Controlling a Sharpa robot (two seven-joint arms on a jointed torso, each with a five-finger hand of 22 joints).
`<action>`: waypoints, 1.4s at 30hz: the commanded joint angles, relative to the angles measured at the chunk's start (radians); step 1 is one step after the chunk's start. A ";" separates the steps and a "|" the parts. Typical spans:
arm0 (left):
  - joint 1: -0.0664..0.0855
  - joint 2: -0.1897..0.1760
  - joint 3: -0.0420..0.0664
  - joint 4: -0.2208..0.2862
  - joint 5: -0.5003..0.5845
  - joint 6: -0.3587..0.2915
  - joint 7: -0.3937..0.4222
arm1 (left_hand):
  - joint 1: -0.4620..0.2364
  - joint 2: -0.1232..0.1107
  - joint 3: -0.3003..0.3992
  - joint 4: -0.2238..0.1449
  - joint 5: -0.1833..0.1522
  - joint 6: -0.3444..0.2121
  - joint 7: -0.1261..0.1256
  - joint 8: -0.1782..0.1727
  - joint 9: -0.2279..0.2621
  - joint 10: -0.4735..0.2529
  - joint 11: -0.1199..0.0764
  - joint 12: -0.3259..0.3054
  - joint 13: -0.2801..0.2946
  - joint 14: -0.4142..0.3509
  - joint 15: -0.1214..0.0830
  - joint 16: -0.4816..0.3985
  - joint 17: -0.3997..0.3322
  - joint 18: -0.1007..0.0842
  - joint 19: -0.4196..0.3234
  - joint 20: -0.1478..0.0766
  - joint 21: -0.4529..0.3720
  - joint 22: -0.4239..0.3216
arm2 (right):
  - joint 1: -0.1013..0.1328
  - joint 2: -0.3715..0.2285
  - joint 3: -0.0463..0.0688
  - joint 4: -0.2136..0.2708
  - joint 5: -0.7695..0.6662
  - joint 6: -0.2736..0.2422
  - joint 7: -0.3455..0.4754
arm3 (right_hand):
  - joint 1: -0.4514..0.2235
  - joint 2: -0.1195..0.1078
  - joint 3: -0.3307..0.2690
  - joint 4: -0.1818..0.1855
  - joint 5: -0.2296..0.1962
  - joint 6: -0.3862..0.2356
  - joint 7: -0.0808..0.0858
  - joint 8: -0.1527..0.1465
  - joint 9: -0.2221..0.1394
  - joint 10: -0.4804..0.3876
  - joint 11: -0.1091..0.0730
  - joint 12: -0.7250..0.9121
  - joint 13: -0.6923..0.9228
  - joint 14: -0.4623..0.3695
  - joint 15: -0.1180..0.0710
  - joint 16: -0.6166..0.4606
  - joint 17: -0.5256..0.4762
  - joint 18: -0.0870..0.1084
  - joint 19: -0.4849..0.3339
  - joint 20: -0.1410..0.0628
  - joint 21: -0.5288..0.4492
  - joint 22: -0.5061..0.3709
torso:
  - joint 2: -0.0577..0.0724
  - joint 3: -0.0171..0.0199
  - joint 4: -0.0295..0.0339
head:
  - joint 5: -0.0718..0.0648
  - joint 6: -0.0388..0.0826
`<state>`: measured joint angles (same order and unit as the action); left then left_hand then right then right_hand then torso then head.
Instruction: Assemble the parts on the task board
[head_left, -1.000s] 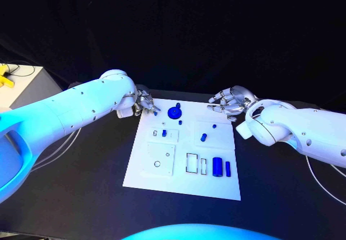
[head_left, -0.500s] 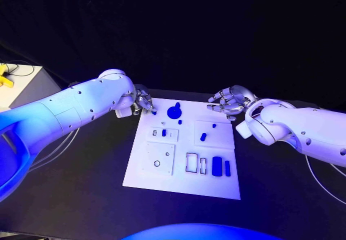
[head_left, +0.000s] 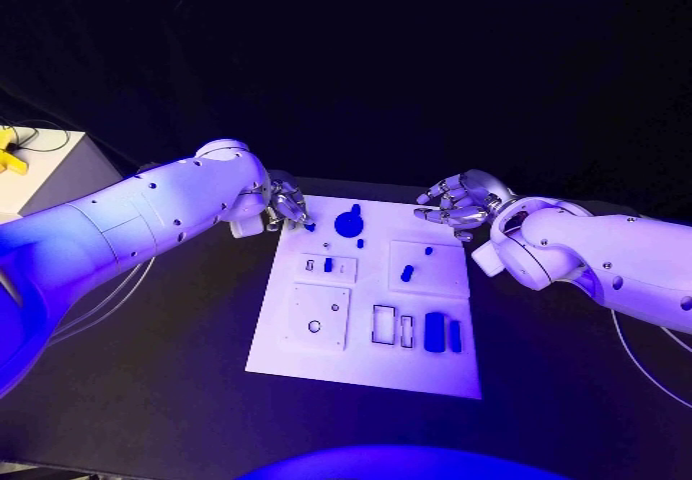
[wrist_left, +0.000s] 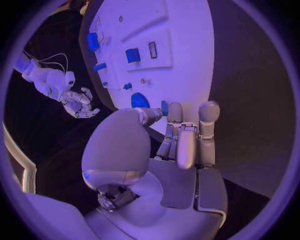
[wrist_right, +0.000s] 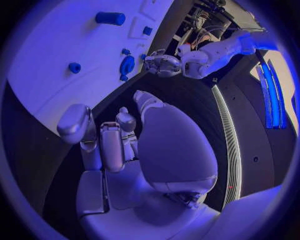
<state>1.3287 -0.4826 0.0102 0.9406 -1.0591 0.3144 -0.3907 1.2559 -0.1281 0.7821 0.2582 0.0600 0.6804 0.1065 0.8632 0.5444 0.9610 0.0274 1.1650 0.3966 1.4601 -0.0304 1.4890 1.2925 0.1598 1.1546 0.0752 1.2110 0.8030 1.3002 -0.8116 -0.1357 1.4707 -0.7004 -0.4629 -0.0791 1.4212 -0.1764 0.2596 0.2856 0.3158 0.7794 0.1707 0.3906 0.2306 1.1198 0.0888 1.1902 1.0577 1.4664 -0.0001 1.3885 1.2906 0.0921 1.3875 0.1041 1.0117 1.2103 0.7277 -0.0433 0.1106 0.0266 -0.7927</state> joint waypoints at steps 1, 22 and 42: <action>0.000 -0.014 0.001 0.030 0.022 -0.022 -0.010 | -0.017 -0.005 0.136 -0.123 0.006 0.005 -0.008 0.087 0.115 0.011 -0.002 0.006 0.001 0.006 -0.004 0.008 0.006 -0.013 0.010 -0.002 0.011 0.013 | -0.001 -0.001 0.000 0.001 -0.002 0.011 0.012 | -0.011 0.003 0.005 -0.002 0.005 -0.007 0.003 0.003 0.000 -0.004 -0.002 -0.002 -0.002 0.003 0.007 -0.002 0.002 0.019 -0.003 0.002 -0.005 0.000 | 0.000 0.0003 0.0010 | 0.001 0.002; -0.007 -0.201 -0.002 0.345 -0.028 -0.141 -0.030 | -0.147 -0.079 0.246 -0.212 0.212 0.081 -0.044 0.116 0.148 0.119 -0.039 0.023 0.040 0.066 -0.037 0.044 0.135 -0.035 0.089 -0.030 0.088 0.137 | -0.001 -0.015 0.000 0.008 -0.001 0.008 0.013 | -0.014 0.005 0.008 -0.001 0.007 -0.008 0.003 0.004 0.000 -0.004 -0.002 0.000 -0.002 0.003 0.007 -0.003 0.001 0.019 -0.001 0.002 -0.004 0.000 | -0.006 0.0006 0.0042 | 0.012 0.004; -0.059 -0.242 -0.026 0.469 -0.128 -0.218 -0.074 | -0.165 -0.086 0.251 -0.224 0.236 0.103 -0.053 0.107 0.148 0.155 -0.048 0.019 0.055 0.076 -0.046 0.049 0.159 -0.042 0.115 -0.039 0.106 0.173 | -0.002 -0.022 0.000 0.014 -0.001 0.007 0.015 | -0.014 0.004 0.009 -0.002 0.007 -0.008 0.003 0.005 0.000 -0.004 -0.002 0.000 -0.003 0.004 0.007 -0.003 0.001 0.019 -0.001 0.002 -0.005 0.000 | -0.003 -0.0008 0.0048 | 0.023 -0.004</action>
<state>1.2697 -0.7269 -0.0164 1.4063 -1.1557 0.1173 -0.4502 1.0982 -0.2202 0.8620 0.2125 0.2915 0.7475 0.0837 0.9505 0.5444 1.1101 -0.0195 1.1848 0.4515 1.4649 -0.0677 1.5336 1.3079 0.1377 1.2615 0.0360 1.3130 0.9751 1.2988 -0.8332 -0.1360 1.4824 -0.6986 -0.4635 -0.0779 1.4159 -0.1711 0.2624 0.2827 0.3197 0.7761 0.1739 0.3905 0.2307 1.1198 0.0888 1.1902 1.0554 1.4664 -0.0001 1.3885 1.2907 0.0922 1.3875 0.1041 1.0117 1.2103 0.7238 -0.0439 0.1152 0.0494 -0.7952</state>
